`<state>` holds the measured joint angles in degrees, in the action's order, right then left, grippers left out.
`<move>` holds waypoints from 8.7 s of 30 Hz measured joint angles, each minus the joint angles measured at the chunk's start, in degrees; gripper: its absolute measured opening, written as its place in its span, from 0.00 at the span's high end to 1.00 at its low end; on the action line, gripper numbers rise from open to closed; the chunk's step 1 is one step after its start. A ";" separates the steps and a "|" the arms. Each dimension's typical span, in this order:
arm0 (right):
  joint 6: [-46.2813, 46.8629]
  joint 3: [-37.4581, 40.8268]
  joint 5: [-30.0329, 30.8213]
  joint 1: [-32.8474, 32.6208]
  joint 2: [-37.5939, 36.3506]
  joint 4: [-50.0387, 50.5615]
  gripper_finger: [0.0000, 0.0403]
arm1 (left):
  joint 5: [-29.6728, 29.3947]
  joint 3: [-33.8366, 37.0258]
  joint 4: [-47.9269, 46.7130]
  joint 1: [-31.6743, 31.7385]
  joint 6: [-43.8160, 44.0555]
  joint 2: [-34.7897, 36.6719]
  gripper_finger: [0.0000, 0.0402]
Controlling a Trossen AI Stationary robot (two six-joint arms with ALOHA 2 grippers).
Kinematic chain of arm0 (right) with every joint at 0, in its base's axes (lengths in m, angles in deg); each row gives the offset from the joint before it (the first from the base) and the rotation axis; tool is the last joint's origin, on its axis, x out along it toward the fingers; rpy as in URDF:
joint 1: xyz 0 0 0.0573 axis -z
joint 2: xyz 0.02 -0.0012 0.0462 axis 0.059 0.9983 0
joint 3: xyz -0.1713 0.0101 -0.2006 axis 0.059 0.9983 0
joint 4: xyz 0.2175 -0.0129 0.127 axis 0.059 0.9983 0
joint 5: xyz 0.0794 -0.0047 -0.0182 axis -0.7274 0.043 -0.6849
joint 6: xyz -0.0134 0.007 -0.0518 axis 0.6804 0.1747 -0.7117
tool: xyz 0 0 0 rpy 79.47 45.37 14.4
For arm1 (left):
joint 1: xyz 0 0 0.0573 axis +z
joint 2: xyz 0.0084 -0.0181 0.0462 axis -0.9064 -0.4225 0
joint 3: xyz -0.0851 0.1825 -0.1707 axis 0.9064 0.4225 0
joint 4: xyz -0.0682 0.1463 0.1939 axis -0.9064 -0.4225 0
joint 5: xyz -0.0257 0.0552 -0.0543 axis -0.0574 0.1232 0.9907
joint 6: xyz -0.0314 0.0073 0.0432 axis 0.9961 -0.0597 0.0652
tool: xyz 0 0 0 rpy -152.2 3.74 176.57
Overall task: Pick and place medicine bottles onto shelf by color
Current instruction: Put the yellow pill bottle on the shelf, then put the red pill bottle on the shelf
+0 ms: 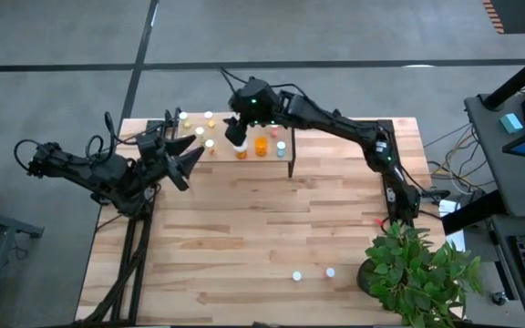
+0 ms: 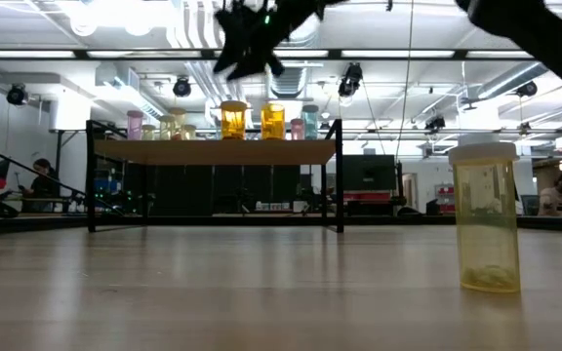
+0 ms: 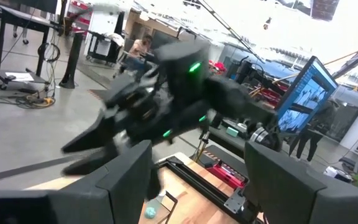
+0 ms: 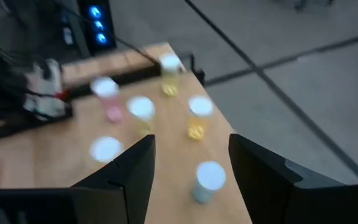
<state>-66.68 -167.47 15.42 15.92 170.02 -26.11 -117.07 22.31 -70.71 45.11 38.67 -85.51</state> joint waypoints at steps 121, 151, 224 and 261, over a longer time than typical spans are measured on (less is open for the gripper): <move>0.09 83.76 -7.38 -16.91 -66.91 -40.63 0.56 | 37.57 -38.79 -9.72 -6.85 16.44 -79.67 0.75; 4.64 83.76 10.82 -16.85 -66.87 -40.87 0.56 | 19.77 -32.86 -59.06 32.79 20.58 -31.79 0.76; 5.33 83.73 15.04 -16.91 -65.97 -40.85 0.56 | 21.61 -12.96 -41.38 40.06 27.80 -33.26 0.58; 40.79 73.00 -20.50 -19.65 -58.78 -9.77 0.56 | 30.25 -15.82 -14.16 21.62 20.57 -17.68 0.56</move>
<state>-25.89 -94.48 -5.09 -3.73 111.24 -35.88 -86.83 6.49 -84.87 66.73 59.25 -103.19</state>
